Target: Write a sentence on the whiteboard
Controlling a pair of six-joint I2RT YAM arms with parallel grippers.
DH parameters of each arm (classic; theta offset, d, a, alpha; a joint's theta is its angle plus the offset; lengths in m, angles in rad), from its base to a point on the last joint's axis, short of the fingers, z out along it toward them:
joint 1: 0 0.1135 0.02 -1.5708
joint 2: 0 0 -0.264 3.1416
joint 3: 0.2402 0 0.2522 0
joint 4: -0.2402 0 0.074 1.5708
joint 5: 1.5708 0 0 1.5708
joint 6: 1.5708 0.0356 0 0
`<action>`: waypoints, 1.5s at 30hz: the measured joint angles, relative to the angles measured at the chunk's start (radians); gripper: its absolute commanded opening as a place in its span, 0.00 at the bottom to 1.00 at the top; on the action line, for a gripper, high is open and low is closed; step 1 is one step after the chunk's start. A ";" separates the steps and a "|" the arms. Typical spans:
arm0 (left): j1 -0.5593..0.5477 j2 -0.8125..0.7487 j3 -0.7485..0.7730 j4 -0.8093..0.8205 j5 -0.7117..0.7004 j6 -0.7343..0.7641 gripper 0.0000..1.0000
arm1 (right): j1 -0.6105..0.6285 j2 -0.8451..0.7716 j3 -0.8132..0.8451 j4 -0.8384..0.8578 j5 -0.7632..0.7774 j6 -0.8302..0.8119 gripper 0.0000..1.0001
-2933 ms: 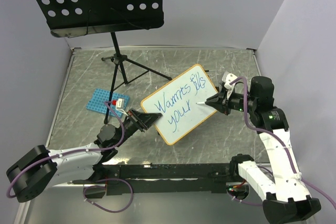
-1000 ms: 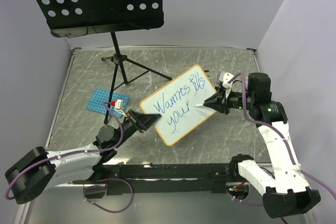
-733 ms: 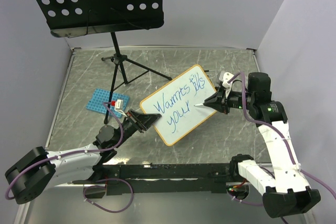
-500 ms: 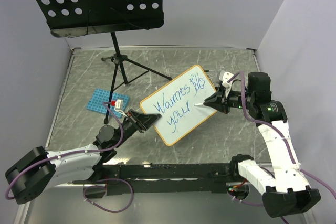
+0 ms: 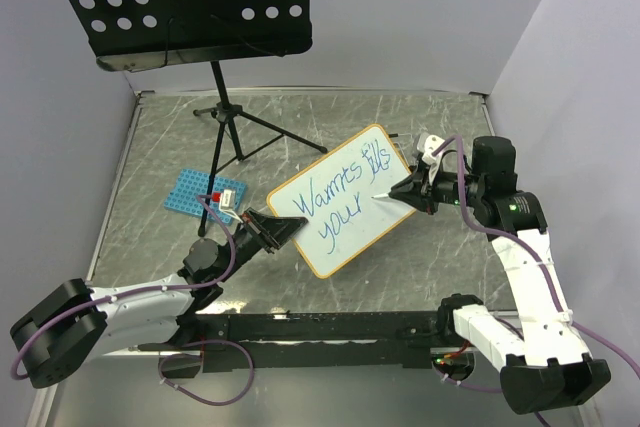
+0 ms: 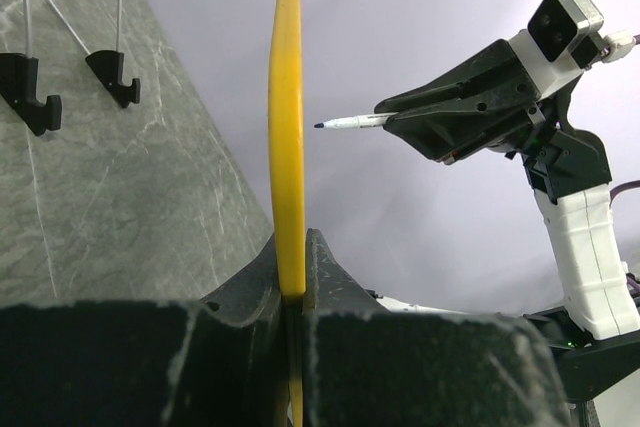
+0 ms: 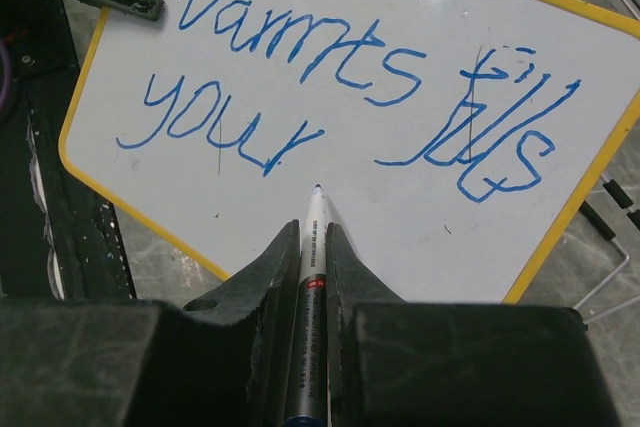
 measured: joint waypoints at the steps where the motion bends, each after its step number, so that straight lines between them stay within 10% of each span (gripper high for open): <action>1: 0.000 0.000 0.000 0.000 0.000 0.000 0.01 | 0.000 0.001 0.000 0.003 0.002 0.003 0.00; 45: 0.007 -0.003 0.000 -0.027 0.023 0.000 0.01 | 0.064 0.101 0.058 0.117 0.144 0.066 0.00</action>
